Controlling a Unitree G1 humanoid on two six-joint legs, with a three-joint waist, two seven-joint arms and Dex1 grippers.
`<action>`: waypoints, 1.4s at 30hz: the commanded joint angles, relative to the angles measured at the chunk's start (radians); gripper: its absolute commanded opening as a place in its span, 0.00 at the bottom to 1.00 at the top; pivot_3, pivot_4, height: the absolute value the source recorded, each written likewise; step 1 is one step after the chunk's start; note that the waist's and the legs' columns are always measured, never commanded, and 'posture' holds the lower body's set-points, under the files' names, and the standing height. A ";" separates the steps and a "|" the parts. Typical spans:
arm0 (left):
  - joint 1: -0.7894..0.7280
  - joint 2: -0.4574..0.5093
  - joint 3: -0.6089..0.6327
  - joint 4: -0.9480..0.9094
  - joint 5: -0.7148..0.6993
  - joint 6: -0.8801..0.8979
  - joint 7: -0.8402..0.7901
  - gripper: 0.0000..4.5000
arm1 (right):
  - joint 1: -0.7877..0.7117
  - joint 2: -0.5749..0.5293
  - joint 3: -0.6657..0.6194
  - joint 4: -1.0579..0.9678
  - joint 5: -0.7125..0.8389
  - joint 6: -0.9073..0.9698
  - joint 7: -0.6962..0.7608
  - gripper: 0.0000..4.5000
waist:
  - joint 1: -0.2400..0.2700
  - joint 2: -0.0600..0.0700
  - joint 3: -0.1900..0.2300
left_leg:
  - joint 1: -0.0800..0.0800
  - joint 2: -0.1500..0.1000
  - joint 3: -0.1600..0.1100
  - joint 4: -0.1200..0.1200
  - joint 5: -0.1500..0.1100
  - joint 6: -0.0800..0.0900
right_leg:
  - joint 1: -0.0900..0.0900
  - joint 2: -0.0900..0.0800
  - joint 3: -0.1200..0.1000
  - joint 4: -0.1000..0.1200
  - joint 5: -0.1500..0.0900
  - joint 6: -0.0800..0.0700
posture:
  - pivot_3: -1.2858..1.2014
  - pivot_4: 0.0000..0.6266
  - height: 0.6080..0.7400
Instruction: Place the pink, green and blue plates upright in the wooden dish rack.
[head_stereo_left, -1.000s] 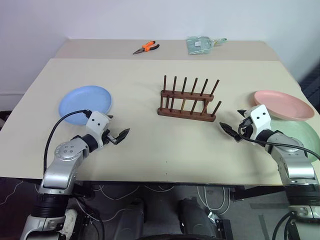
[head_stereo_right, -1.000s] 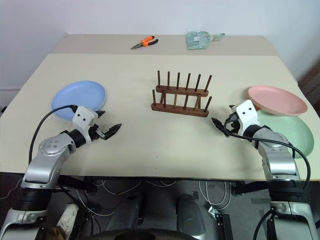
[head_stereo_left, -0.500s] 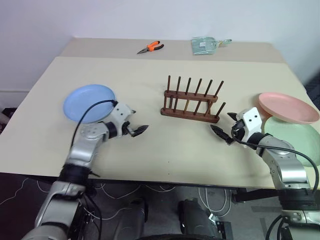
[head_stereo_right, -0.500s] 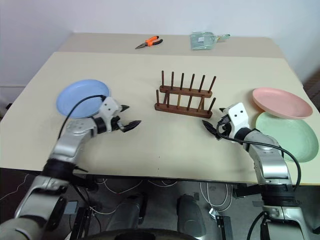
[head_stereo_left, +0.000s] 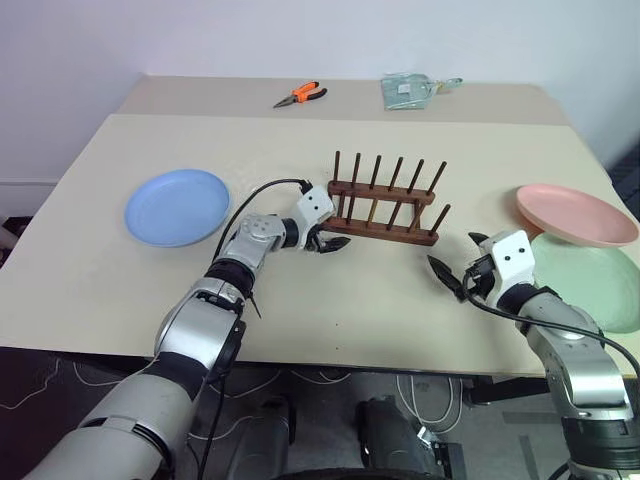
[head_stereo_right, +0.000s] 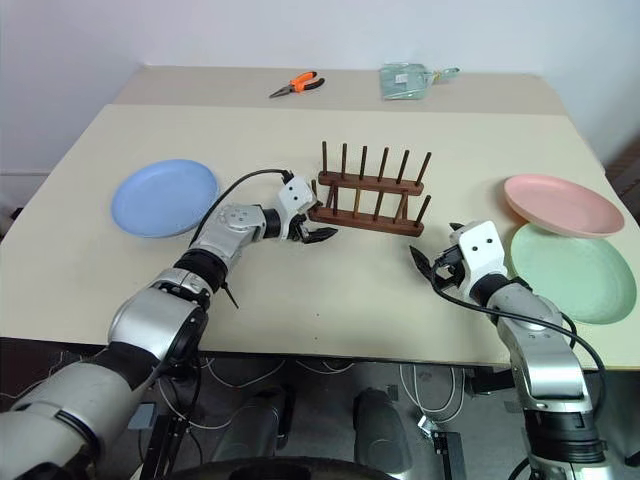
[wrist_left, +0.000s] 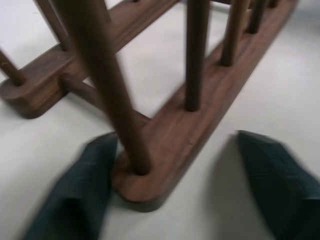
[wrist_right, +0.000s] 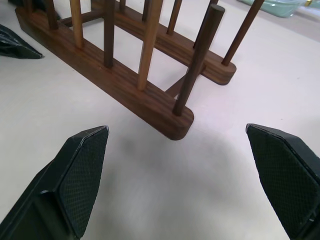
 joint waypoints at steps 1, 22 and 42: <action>0.003 -0.014 0.010 0.012 0.017 -0.019 -0.010 0.37 | 0.020 0.005 -0.017 -0.066 -0.005 0.006 -0.017 1.00 | 0.000 0.000 0.000 | 0.000 0.000 0.000 0.000 0.000 0.000 | 0.000 0.000 0.000 0.000 0.000 0.000 | 0.52 0.24 1.00; 0.380 0.295 0.016 -0.601 -0.027 0.077 -0.273 1.00 | -0.010 -0.118 -0.074 0.134 -0.048 -0.066 0.070 1.00 | 0.001 0.001 -0.001 | 0.001 0.000 0.000 0.000 0.000 0.000 | 0.001 0.000 0.000 0.001 0.000 -0.001 | 0.52 0.24 1.00; 0.482 0.144 -0.126 -0.825 0.076 0.407 0.100 0.23 | -0.208 0.028 0.224 0.303 -0.226 -0.022 -0.013 0.02 | -0.001 0.003 -0.010 | 0.003 0.001 0.000 0.002 0.000 0.000 | 0.003 0.000 0.001 0.002 0.000 -0.001 | 0.52 0.24 1.00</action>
